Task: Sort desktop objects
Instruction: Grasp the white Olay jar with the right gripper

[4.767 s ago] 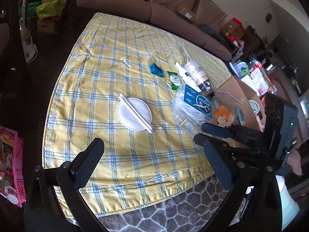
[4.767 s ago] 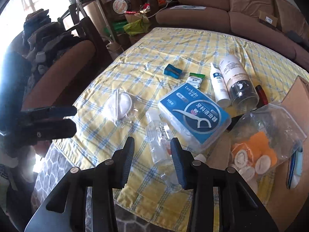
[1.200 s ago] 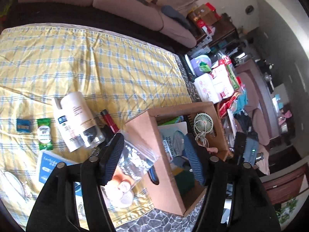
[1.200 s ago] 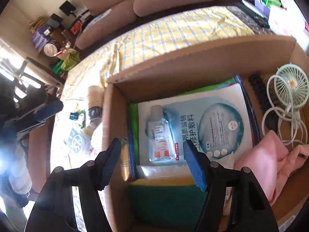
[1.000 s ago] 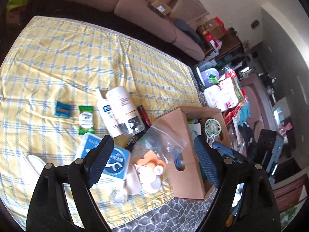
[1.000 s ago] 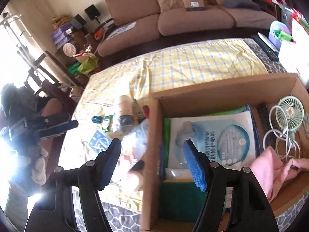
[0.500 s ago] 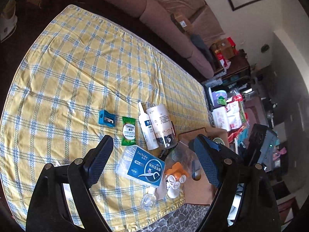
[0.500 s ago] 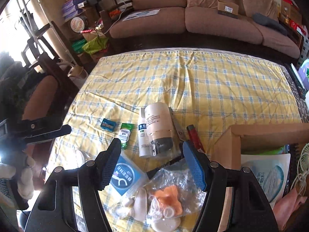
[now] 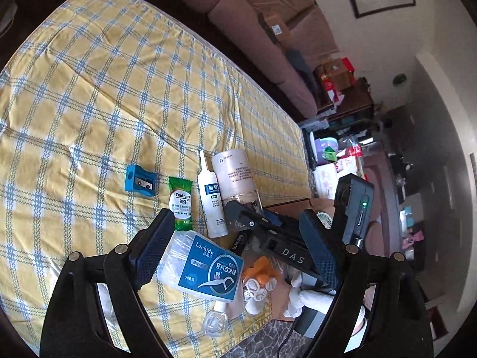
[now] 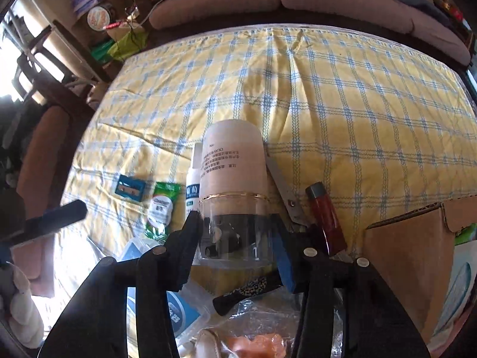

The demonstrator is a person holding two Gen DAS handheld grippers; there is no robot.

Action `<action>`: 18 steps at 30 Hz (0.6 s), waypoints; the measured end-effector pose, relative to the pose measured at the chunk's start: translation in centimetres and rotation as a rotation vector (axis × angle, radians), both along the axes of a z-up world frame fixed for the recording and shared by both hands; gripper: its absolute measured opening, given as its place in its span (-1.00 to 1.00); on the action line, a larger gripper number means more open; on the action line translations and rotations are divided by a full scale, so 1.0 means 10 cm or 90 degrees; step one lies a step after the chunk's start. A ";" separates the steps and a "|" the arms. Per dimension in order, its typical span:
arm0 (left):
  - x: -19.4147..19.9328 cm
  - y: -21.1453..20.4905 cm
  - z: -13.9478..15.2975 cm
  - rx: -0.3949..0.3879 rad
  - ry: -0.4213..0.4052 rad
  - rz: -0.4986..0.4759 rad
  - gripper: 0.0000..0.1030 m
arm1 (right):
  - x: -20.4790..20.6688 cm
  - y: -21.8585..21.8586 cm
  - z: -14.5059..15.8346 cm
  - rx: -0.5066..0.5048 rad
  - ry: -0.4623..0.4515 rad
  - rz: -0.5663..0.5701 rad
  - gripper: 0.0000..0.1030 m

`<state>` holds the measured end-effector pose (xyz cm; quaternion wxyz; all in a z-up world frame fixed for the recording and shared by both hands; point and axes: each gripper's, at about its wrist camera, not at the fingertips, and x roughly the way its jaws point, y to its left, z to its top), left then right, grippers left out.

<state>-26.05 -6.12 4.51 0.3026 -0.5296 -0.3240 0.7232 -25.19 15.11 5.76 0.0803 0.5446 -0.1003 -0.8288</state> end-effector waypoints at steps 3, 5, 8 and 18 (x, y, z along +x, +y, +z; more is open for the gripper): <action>0.02 0.04 -0.02 0.025 -0.011 0.005 0.62 | 0.08 0.05 0.14 -0.034 0.016 -0.008 -0.08; 0.04 0.08 -0.05 0.055 -0.027 0.013 0.65 | 0.16 0.06 0.24 -0.066 0.024 -0.005 -0.08; 0.12 0.17 -0.09 0.115 -0.055 0.021 0.70 | 0.36 0.12 0.38 -0.179 0.028 -0.018 -0.08; 0.56 0.35 0.06 0.160 -0.078 0.027 0.87 | 1.06 0.10 0.70 -0.228 0.070 -0.020 -0.09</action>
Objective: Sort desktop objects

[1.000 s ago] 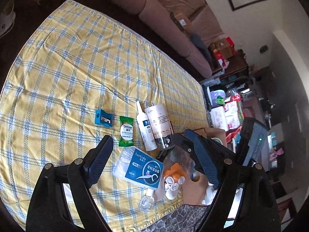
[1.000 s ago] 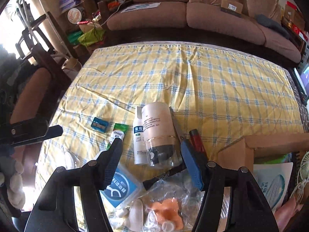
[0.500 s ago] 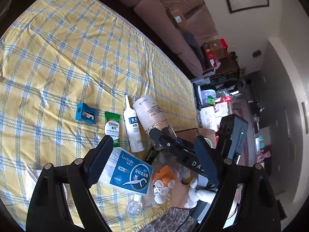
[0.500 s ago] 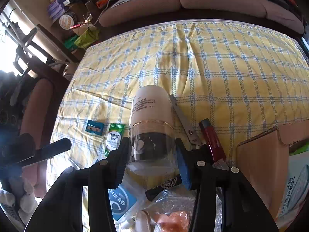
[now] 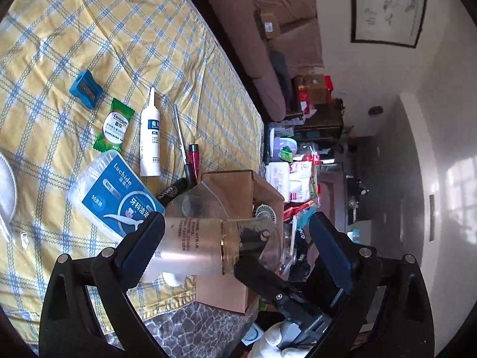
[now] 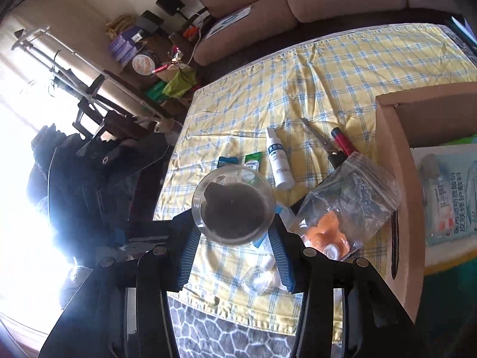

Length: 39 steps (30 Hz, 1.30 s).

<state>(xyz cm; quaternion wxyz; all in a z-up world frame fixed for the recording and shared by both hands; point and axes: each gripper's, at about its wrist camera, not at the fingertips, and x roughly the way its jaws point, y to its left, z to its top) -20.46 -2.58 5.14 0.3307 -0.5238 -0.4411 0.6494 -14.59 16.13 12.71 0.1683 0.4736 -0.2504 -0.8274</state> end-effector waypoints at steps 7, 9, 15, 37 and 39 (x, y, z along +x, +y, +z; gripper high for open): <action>0.67 -0.01 0.50 -0.114 0.212 -0.088 0.88 | 0.24 0.16 0.25 -0.064 0.021 -0.019 -0.11; 0.92 0.05 0.66 -0.178 0.314 -0.116 0.88 | 0.33 0.17 0.32 -0.089 0.022 -0.018 -0.12; 1.36 0.48 0.94 -0.430 0.537 -0.194 0.88 | 0.56 0.06 0.63 -0.108 0.040 0.004 -0.13; 1.51 0.45 0.12 -0.487 0.424 -0.207 0.44 | 1.10 0.29 0.03 0.046 -0.002 -0.012 -0.28; 1.55 0.44 0.10 -0.488 0.421 -0.209 0.43 | 1.11 0.32 0.03 0.040 0.002 -0.017 -0.28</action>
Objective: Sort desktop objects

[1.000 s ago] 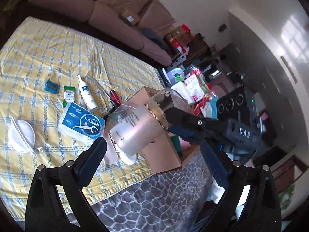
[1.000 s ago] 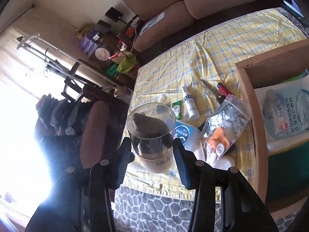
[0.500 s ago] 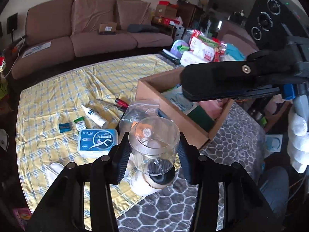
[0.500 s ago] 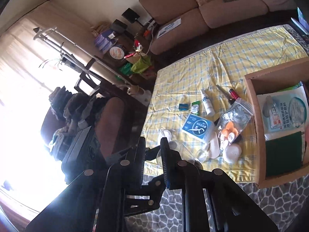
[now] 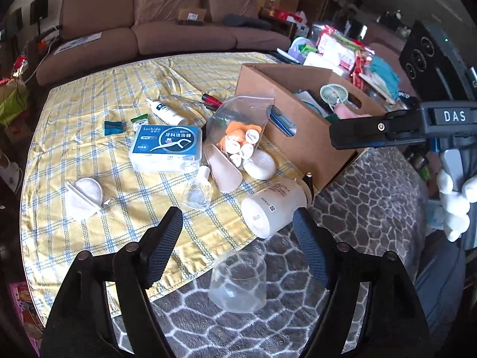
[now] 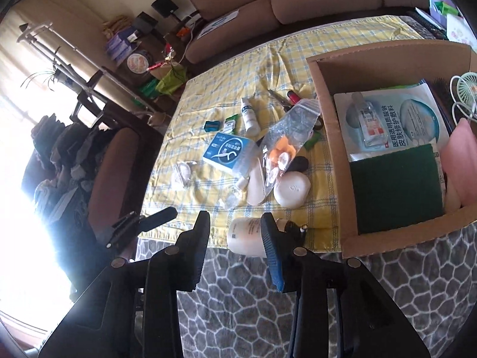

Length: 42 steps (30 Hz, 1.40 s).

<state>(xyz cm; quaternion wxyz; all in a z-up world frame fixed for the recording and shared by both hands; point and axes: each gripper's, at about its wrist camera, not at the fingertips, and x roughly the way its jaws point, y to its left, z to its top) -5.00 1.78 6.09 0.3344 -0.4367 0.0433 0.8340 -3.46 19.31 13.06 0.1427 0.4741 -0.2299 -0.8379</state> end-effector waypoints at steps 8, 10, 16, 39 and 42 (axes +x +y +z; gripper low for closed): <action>0.22 -0.23 0.04 -0.004 0.011 -0.009 0.44 | 0.27 0.06 0.01 0.000 0.023 -0.014 -0.11; 0.29 -0.10 0.06 -0.032 0.045 -0.044 0.45 | 0.34 0.14 -0.05 -0.022 0.021 -0.031 -0.11; 0.38 0.64 0.15 -0.096 0.120 -0.179 0.45 | 0.53 0.38 -0.14 -0.065 0.018 -0.074 -0.11; 0.10 0.59 -0.23 -0.029 0.005 -0.136 -0.13 | 0.51 0.44 -0.50 -0.192 -0.026 -0.083 0.07; 0.09 0.33 -0.14 0.057 -0.035 -0.103 -0.13 | 0.47 0.41 -0.63 -0.271 -0.034 -0.110 0.20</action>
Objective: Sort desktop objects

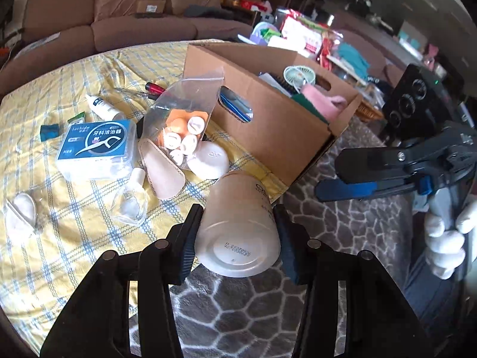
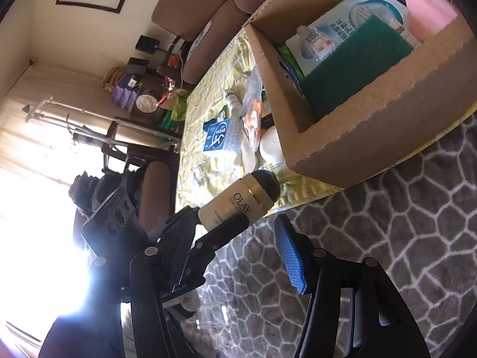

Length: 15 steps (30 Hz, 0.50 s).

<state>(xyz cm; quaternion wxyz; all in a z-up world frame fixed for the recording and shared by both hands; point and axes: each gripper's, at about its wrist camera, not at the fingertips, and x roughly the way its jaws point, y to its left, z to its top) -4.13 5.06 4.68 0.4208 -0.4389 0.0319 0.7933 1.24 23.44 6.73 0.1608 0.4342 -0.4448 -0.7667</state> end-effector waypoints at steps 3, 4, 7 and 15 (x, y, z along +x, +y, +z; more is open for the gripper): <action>-0.07 -0.16 0.01 0.014 -0.015 0.016 -0.13 | -0.09 -0.09 -0.19 -0.052 -0.026 -0.022 0.30; -0.09 -0.21 0.01 0.019 -0.021 0.018 -0.13 | -0.13 -0.13 -0.27 -0.067 -0.042 -0.029 0.30; -0.08 -0.40 0.07 0.068 -0.037 0.028 -0.13 | -0.23 -0.23 -0.48 -0.147 -0.071 -0.046 0.30; 0.06 -0.71 0.31 0.134 0.015 0.038 -0.13 | -0.40 -0.42 -0.42 -0.258 -0.036 -0.062 0.14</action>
